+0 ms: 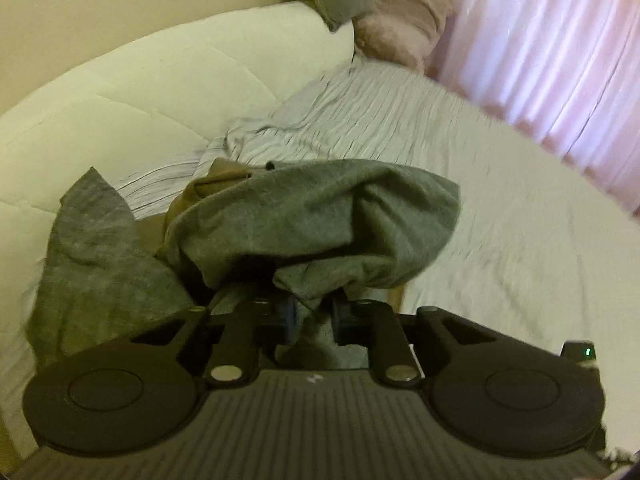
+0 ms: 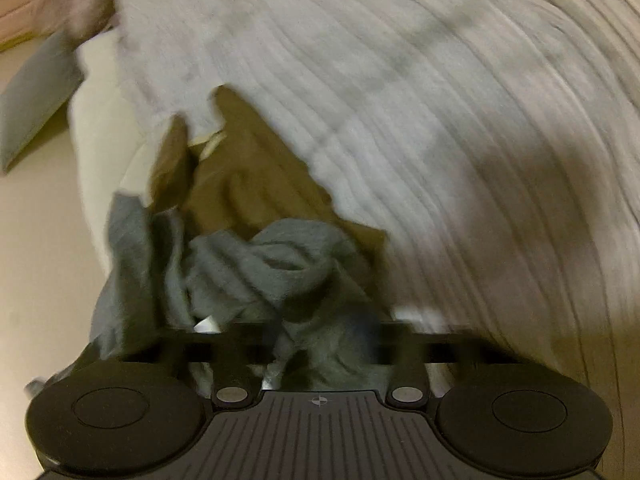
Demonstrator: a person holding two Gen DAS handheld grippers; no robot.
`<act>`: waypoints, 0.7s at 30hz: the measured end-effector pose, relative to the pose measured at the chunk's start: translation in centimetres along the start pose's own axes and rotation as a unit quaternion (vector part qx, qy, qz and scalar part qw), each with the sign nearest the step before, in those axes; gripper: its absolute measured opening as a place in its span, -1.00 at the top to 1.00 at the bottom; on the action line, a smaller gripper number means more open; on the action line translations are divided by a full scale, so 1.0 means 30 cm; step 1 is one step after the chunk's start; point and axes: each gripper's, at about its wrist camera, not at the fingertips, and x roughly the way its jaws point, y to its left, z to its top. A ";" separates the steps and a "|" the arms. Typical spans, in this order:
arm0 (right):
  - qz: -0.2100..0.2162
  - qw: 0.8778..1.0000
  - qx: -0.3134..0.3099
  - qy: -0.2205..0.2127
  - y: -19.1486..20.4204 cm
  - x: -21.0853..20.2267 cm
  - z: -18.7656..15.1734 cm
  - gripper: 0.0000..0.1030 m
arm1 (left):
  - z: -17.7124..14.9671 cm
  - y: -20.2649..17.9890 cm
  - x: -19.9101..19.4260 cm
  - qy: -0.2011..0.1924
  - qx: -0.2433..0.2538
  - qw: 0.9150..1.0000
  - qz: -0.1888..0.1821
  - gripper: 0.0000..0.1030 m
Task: Fold clothes
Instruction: 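Reach both tools into the clothes heap and close both on the grey t-shirt, then lift the grey t-shirt with both grippers and carry it across the bed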
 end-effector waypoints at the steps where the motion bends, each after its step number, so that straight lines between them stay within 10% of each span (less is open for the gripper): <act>1: 0.002 1.000 -0.004 0.001 0.004 0.005 -0.002 0.97 | 0.007 0.008 -0.012 -0.005 -0.007 1.000 -0.008 0.86; 10: 0.121 0.963 -0.195 -0.145 0.275 -0.403 -0.076 0.98 | 0.151 -0.071 -0.289 -0.117 0.030 0.992 -0.041 0.92; 21: 0.237 0.844 -0.329 -0.351 0.428 -1.072 -0.295 0.98 | 0.095 -0.383 -0.730 -0.236 0.080 0.956 -0.156 0.92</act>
